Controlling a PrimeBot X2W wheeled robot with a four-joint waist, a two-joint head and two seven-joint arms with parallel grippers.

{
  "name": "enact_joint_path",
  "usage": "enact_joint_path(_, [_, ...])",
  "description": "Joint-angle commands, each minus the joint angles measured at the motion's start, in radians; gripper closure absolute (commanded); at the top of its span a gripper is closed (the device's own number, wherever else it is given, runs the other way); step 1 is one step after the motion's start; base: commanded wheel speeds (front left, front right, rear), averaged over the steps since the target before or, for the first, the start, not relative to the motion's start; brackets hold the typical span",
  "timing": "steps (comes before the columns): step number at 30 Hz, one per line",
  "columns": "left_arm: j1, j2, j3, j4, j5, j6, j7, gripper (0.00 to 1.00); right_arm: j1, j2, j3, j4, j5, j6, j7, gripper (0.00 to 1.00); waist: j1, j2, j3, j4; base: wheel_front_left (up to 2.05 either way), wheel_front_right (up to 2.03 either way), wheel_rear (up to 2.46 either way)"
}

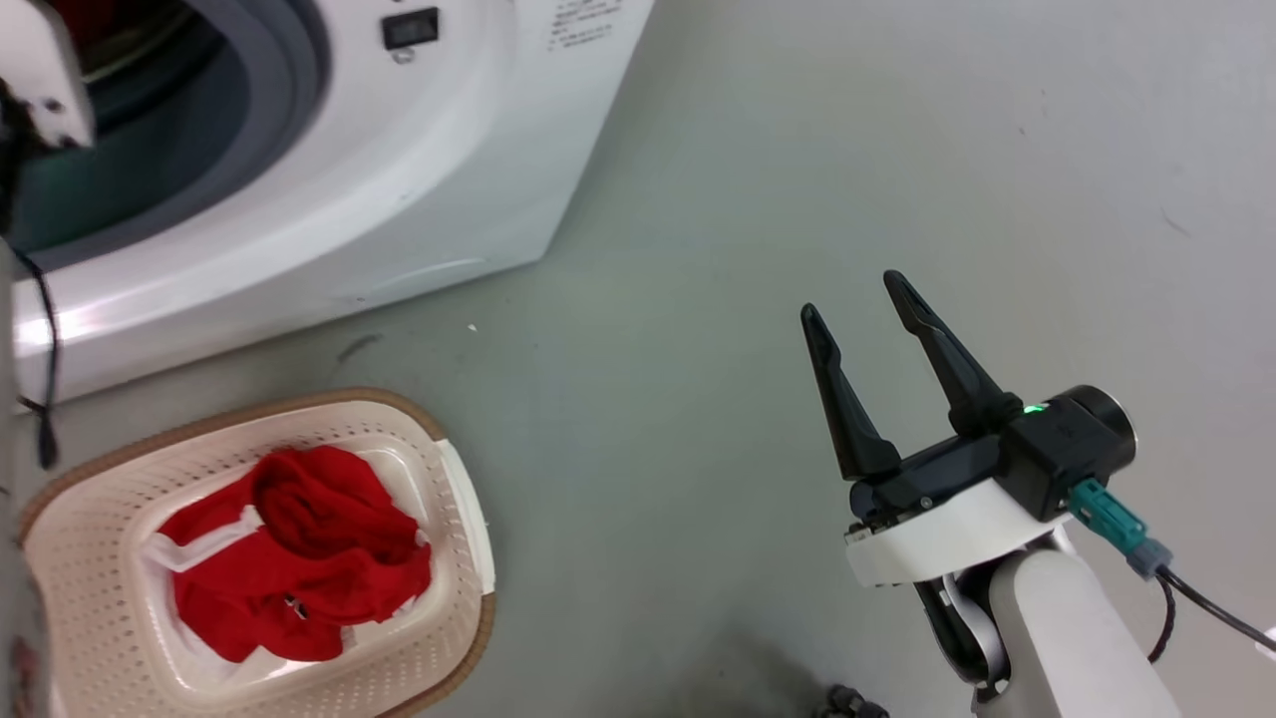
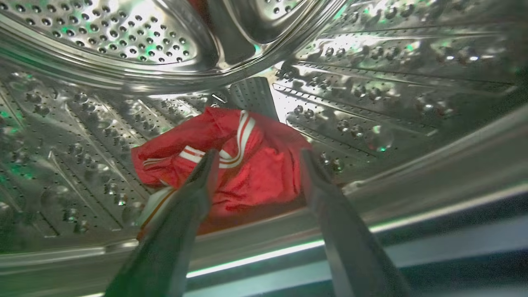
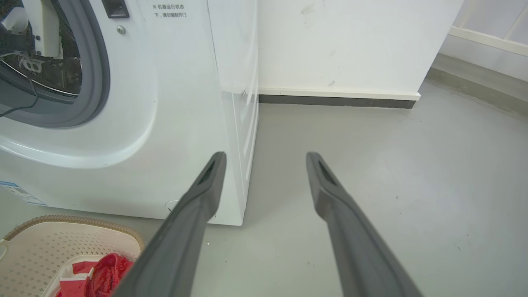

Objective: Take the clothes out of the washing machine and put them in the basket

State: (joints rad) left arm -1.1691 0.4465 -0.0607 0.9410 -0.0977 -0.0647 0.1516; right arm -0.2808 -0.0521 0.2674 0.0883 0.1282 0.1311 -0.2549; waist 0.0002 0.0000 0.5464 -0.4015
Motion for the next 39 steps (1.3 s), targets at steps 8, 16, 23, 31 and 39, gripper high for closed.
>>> enact_joint_path(8, [-0.201,0.090,-0.024,0.053,0.028,-0.008,0.142,0.00,-0.059,0.003,0.049,-0.003,0.054,-0.001,-0.010,0.00,-0.0002,0.0000,0.158,-0.109,0.00,0.00,0.00])
enact_joint_path(16, [-0.317,0.143,-0.067,0.059,0.058,-0.021,0.327,0.00,-0.058,0.003,0.082,-0.040,0.085,-0.001,-0.010,0.00,-0.0002,0.0000,0.227,-0.156,0.00,0.00,0.00])
enact_joint_path(23, [-0.294,0.142,-0.077,0.037,0.047,0.015,0.498,0.79,-0.029,0.003,0.090,-0.077,0.095,-0.001,-0.010,0.00,-0.0002,0.0000,0.253,-0.150,0.00,0.00,0.00])
enact_joint_path(31, [-0.244,0.180,-0.069,-0.115,0.047,0.085,0.431,1.00,-0.058,0.003,0.100,-0.065,0.096,-0.001,-0.010,0.00,-0.0002,0.0000,0.237,-0.154,0.00,0.00,0.00])
enact_joint_path(39, [-0.162,0.174,-0.053,-0.204,0.035,0.141,0.237,1.00,-0.063,0.003,0.080,-0.049,0.076,-0.001,-0.010,0.00,-0.0002,0.0000,0.194,-0.134,0.00,0.00,0.00])
